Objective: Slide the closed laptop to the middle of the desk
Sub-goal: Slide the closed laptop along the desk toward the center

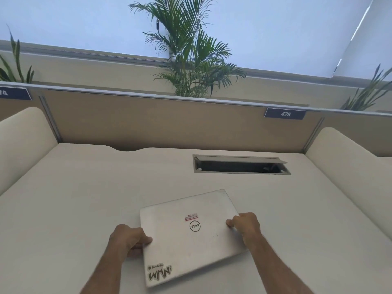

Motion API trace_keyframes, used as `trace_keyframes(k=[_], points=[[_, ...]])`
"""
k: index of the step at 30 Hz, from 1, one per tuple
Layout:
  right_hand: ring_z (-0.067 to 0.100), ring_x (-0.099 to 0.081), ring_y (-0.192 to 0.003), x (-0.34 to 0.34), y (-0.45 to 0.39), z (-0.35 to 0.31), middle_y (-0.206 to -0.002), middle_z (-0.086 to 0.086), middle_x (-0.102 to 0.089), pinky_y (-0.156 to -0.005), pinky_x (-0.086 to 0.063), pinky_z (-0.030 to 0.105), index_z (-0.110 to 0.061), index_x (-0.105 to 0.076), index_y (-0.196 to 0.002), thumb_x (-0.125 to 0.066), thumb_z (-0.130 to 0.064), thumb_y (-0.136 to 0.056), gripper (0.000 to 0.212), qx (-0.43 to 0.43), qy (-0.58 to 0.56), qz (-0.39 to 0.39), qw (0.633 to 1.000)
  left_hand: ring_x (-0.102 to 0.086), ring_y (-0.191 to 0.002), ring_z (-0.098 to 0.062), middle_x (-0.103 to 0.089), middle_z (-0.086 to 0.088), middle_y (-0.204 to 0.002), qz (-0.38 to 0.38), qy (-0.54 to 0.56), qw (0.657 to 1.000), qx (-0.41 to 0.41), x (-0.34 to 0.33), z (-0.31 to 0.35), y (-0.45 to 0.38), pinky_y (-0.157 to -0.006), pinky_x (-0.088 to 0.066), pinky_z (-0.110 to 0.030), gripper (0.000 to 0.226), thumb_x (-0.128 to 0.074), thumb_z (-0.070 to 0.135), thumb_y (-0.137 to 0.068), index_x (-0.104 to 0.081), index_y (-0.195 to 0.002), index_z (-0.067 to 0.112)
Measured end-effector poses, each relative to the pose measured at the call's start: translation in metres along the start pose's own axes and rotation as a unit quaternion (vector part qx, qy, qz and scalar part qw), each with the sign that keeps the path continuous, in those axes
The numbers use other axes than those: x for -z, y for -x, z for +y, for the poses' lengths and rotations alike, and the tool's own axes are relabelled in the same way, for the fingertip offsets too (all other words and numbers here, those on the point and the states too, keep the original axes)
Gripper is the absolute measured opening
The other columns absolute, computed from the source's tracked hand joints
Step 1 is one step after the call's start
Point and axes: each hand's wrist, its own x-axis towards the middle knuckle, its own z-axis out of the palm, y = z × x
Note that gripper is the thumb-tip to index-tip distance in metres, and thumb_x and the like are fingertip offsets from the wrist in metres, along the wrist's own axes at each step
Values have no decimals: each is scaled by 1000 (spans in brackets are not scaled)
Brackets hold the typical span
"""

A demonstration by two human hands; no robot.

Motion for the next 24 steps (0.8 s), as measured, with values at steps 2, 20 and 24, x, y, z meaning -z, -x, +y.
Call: trace_keyframes(k=[2, 20, 24], points=[[31, -68, -79, 4, 0, 8, -78, 13, -73, -72, -54, 32, -1, -74, -81, -80, -13, -61, 24, -6, -1, 4, 1000, -73, -62, -34, -74, -24, -63, -4, -7, 1000, 2, -6, -2, 2, -83, -61, -53, 26, -81, -14, -58, -67, -81, -15], [33, -68, -88, 9, 0, 26, -81, 12, -73, -70, -51, 30, -7, -69, -72, -73, -15, -59, 16, -24, 50, 17, 998, -74, -59, -34, -73, -21, -58, 0, -81, 997, 11, -18, -7, -9, -52, -59, -34, 25, -85, -7, -53, -69, -71, -11], [32, -65, -83, 9, 3, 28, -75, 8, -68, -67, -45, 30, -12, -59, -61, -74, -20, -62, 16, 3, 70, 29, 997, -63, -47, -29, -68, -16, -51, 7, -128, 992, -3, -16, -3, -9, -52, -58, -34, 25, -87, -4, -52, -67, -66, -9]])
